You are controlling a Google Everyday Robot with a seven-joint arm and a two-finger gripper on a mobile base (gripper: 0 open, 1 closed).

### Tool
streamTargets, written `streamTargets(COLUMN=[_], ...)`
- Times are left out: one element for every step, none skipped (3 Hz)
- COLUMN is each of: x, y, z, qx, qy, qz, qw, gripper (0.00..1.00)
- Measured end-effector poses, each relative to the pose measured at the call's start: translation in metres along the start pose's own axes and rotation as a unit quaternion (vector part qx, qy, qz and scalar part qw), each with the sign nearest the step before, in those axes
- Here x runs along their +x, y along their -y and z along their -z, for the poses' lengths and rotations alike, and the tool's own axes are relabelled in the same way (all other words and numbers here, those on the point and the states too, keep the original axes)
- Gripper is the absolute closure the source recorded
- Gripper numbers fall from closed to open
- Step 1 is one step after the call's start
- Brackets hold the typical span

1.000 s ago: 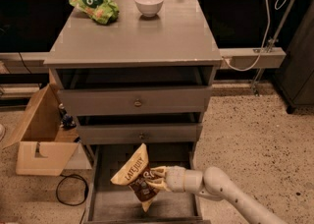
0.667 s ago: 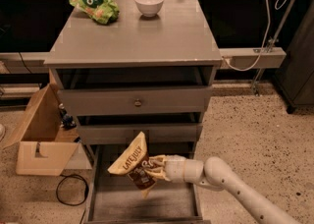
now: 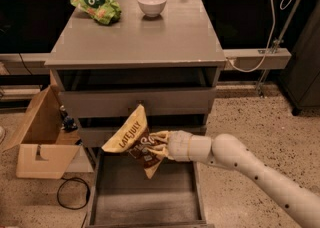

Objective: Pick brown chip bag from bottom drawer and place on counter

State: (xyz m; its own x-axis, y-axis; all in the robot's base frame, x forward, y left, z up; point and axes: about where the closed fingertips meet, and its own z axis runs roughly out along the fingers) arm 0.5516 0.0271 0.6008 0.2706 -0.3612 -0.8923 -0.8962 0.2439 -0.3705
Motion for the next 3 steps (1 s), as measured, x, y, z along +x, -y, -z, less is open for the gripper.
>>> streamTargets(x=[-0.09, -0.09, -0.145], y=[0.031, 0.031, 0.088], z=[0.02, 0.02, 0.046], qx=[0.019, 0.019, 0.039], qy=[-0.05, -0.05, -0.081], qz=[0.089, 0.089, 0.144], qw=[0.9946, 0.9946, 0.9854], gripper=[1.0, 1.0, 1.0])
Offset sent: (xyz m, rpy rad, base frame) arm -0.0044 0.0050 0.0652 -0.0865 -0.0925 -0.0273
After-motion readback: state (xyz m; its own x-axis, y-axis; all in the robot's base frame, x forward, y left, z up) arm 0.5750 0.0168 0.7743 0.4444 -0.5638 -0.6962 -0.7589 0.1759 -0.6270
